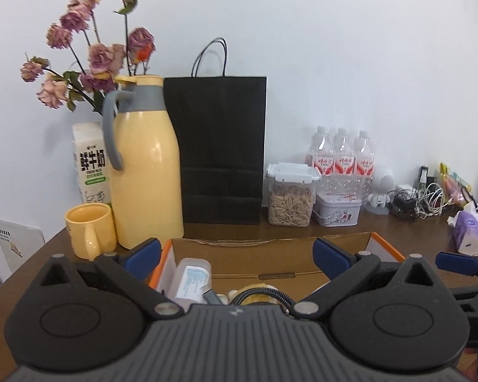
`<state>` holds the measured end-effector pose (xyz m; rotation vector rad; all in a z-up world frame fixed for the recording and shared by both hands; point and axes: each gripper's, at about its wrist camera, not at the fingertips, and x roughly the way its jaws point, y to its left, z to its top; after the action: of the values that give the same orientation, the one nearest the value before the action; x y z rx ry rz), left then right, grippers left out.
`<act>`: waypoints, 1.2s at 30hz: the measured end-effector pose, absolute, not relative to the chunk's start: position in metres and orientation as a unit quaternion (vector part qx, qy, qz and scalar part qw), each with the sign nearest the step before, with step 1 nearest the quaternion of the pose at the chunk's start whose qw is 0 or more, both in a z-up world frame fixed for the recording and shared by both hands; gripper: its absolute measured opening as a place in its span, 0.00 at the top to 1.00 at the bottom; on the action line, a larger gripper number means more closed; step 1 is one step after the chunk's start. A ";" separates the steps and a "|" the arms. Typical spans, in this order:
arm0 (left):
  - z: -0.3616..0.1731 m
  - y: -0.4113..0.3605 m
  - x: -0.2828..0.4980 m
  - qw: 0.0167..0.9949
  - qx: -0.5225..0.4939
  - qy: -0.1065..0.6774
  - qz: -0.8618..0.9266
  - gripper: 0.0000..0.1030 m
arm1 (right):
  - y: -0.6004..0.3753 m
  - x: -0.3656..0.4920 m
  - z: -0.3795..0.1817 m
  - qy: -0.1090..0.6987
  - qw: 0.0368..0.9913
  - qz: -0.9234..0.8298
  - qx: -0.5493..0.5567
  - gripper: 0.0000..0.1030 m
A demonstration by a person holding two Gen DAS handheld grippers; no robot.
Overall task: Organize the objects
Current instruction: 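Carry the white bag with the right gripper into the box while the left gripper drops the cap there, then move the right gripper back to the table and grasp the navy blue zip case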
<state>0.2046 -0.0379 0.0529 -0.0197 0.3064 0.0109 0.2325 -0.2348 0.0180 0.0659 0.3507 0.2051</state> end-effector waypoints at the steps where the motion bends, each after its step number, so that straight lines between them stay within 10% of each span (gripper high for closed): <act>1: 0.054 -0.036 0.199 0.988 -0.010 0.152 0.003 0.00 | -0.236 0.226 0.020 0.170 0.979 0.105 0.032 0.00; 36: 0.003 0.020 0.051 0.968 -0.014 0.251 -0.006 0.00 | -0.172 0.083 -0.041 0.332 0.925 0.173 -0.060 0.00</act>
<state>0.0514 0.0202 0.0034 -0.0275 0.5081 -0.0112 0.0831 -0.1718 -0.0412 -0.1231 0.6803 0.3555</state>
